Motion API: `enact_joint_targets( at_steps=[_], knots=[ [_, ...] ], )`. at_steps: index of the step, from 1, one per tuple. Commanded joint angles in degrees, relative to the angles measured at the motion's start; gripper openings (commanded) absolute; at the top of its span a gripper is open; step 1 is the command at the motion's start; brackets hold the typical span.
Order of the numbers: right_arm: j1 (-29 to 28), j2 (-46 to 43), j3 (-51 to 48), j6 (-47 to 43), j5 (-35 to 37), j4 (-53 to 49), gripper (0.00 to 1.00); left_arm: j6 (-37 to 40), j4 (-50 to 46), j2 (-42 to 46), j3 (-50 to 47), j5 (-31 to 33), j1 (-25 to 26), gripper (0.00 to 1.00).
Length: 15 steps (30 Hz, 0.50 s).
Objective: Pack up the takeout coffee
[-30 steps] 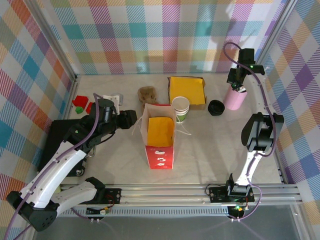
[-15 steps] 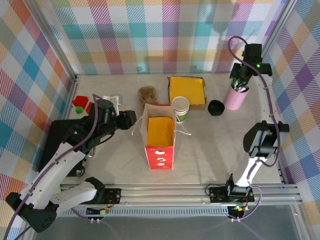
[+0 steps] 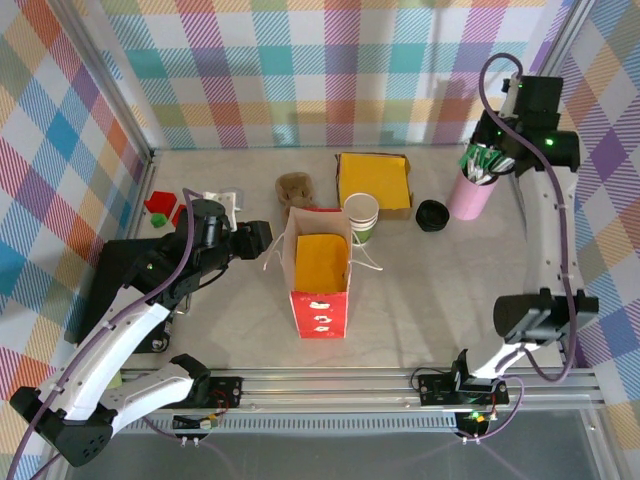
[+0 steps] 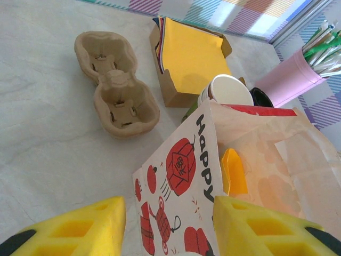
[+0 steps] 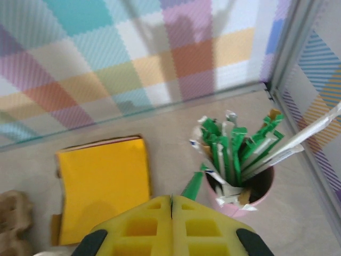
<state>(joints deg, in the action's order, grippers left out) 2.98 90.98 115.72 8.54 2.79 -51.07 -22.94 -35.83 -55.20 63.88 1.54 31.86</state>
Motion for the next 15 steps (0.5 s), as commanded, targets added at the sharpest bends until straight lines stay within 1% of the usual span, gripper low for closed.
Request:
enact_joint_targets(
  at_steps=[1,4,7,11,13,15],
  knots=[
    [-0.27,-6.33,3.86,1.03,-9.11,-1.31,0.00,0.10,0.67,0.54,0.05,0.61,0.40,0.47],
    [-0.40,-10.21,5.13,3.47,-15.44,-2.66,0.00,0.51,0.42,0.18,0.67,0.39,0.40,0.47],
    [-0.40,-13.55,5.32,6.13,-23.43,-3.15,0.00,0.77,0.11,0.09,1.07,0.52,0.40,0.47],
    [-0.68,-16.58,5.01,11.49,-36.56,-3.73,0.00,1.01,-0.53,0.59,1.34,1.07,0.40,0.47],
    [-1.46,-17.77,4.13,14.56,-42.43,-3.42,0.00,1.15,-0.80,0.96,1.42,1.51,0.37,0.47],
    [-3.22,-18.66,3.38,16.00,-46.48,-3.71,0.00,1.38,-1.27,1.27,1.43,2.14,0.40,0.47]
  ],
)
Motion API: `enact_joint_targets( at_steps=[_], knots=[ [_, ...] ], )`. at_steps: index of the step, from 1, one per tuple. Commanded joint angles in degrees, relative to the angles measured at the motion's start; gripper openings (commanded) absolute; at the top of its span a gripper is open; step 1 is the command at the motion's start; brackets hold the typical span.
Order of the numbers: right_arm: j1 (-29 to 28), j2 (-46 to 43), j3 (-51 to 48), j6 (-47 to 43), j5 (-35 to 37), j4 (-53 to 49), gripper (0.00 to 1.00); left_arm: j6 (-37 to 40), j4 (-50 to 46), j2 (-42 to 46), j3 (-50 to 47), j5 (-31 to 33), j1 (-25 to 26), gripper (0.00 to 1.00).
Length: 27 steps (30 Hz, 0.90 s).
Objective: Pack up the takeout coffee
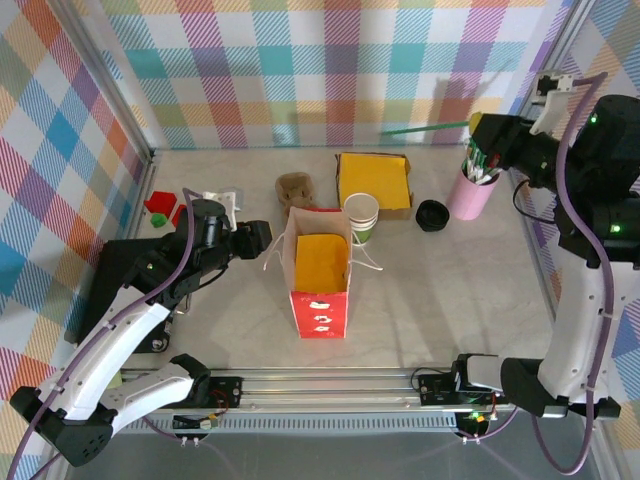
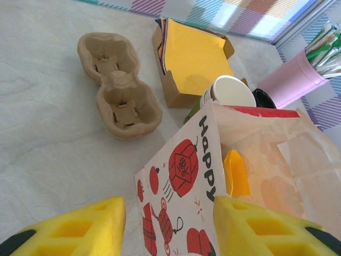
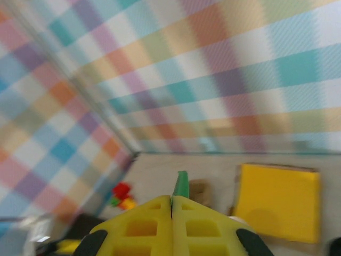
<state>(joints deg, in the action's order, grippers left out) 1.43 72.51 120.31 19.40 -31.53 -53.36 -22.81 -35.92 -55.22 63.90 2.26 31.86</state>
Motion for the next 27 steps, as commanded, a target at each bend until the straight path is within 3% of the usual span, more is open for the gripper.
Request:
enact_joint_targets(
  at_steps=[1,12,18,27],
  knots=[
    [-2.85,-0.71,-1.56,5.51,-13.40,-1.96,0.00,1.36,-1.56,1.50,1.49,1.78,0.42,0.47],
    [-19.48,-3.69,-10.92,2.41,-9.07,-9.12,0.00,1.89,-4.23,4.55,1.14,4.59,0.40,0.48],
    [-28.06,-0.72,-14.31,-1.66,-5.64,-13.21,0.00,1.89,-4.90,5.65,0.53,5.09,0.40,0.48],
    [-35.29,5.07,-15.33,-9.47,0.24,-20.42,0.00,1.98,-5.25,6.28,-0.18,5.82,0.40,0.48]
  ],
)
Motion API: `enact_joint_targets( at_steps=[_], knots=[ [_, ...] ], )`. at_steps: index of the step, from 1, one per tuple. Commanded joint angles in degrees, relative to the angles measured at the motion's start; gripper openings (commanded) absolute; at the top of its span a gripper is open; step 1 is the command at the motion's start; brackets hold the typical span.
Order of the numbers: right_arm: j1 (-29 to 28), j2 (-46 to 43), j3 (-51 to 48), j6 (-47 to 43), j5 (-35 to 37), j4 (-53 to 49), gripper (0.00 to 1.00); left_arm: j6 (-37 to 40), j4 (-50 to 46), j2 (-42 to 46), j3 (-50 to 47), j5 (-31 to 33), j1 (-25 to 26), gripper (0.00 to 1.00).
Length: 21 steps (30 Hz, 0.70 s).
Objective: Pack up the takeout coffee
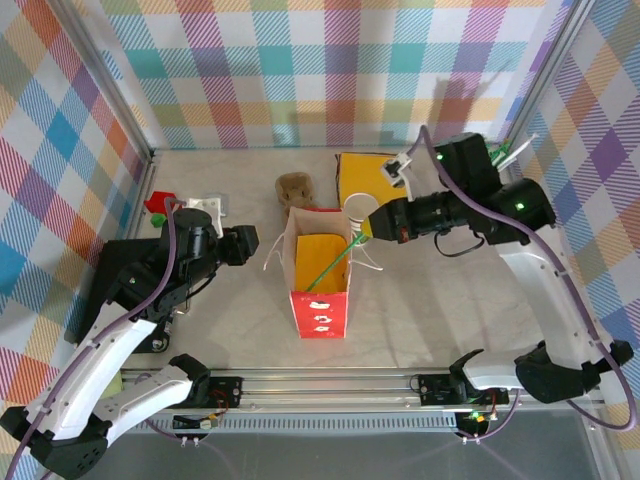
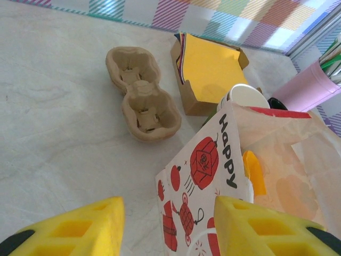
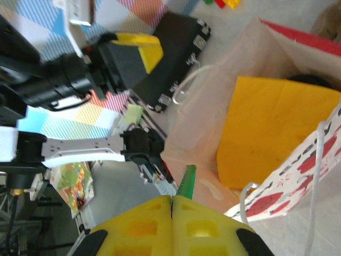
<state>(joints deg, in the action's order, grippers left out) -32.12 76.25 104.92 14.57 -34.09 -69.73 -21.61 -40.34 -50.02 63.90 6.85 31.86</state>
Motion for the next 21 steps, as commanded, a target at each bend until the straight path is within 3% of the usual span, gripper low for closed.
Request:
enact_joint_targets(
  at_steps=[1,6,7,9,13,16,21],
  knots=[
    [-2.62,1.97,0.17,-5.23,4.46,-4.69,0.00,0.88,-0.88,1.11,-0.18,1.26,0.40,0.48],
    [-5.47,3.98,-0.78,-6.13,6.42,-4.04,0.00,1.53,-0.54,0.58,0.14,1.94,0.40,0.48],
    [-5.71,4.08,-0.90,-6.21,5.94,-3.63,0.03,1.80,-0.61,0.46,0.46,2.22,0.40,0.48],
    [-6.02,4.04,-0.82,-5.80,5.68,-2.28,0.26,2.34,-0.78,-0.06,1.65,2.87,0.40,0.48],
    [-6.03,2.15,-0.95,-6.31,6.35,1.49,0.47,3.47,-2.11,-1.17,4.89,5.51,0.40,0.48],
    [-5.68,0.32,-0.79,-6.31,13.21,3.75,0.57,4.22,-2.22,-1.48,6.48,9.11,0.33,0.48],
    [1.15,-0.80,0.62,-3.73,20.97,5.13,0.59,5.42,-0.19,-2.51,7.45,15.38,0.18,0.51]
  ],
)
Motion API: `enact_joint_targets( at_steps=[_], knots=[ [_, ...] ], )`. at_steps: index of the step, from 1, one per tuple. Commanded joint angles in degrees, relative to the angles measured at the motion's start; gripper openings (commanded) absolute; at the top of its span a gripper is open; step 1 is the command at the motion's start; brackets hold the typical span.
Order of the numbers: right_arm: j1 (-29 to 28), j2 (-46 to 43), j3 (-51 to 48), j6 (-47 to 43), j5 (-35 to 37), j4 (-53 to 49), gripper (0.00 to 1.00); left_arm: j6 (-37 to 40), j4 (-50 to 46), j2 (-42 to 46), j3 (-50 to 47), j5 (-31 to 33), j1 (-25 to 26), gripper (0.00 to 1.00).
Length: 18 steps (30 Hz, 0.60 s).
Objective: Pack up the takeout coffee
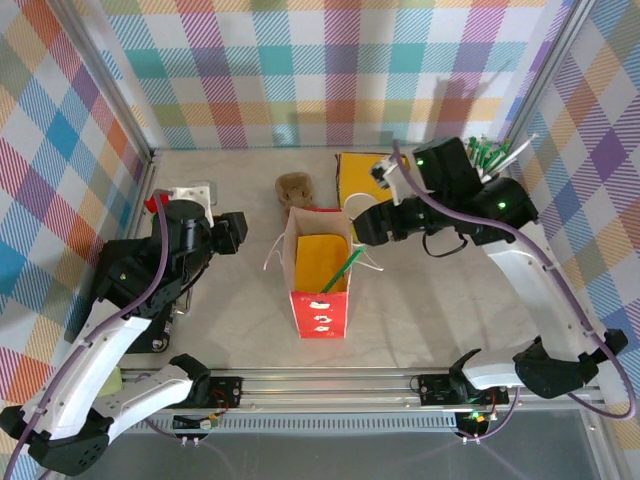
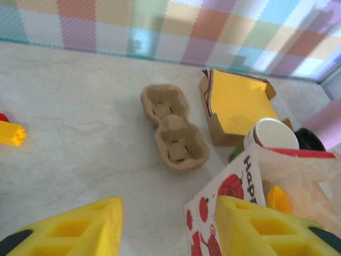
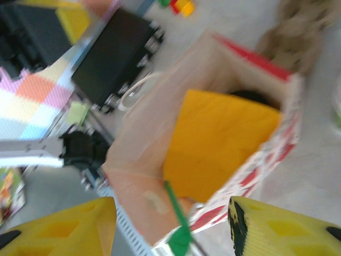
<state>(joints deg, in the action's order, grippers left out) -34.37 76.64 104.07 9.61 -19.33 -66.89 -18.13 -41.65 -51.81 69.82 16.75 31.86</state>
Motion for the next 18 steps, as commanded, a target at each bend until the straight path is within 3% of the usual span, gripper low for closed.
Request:
enact_joint_targets(
  at_steps=[1,5,8,12,18],
  knots=[
    [5.72,-1.52,1.29,2.08,7.21,2.78,0.59,2.09,1.58,-1.19,1.70,6.73,0.09,0.52],
    [16.63,-3.53,-2.03,5.95,8.71,5.56,0.59,2.59,2.75,-3.79,2.86,8.91,-1.13,0.54],
    [20.56,-4.22,-3.86,7.49,-0.76,8.45,0.56,2.34,3.54,-5.39,3.76,7.22,-1.48,0.54],
    [19.77,-4.88,-5.79,12.45,-13.43,11.73,0.54,1.66,3.95,-6.01,3.84,4.73,-1.53,0.54],
    [10.81,-9.46,-13.30,16.30,-10.22,11.44,0.55,1.09,4.03,-4.80,1.62,4.33,-1.53,0.54]
  ],
)
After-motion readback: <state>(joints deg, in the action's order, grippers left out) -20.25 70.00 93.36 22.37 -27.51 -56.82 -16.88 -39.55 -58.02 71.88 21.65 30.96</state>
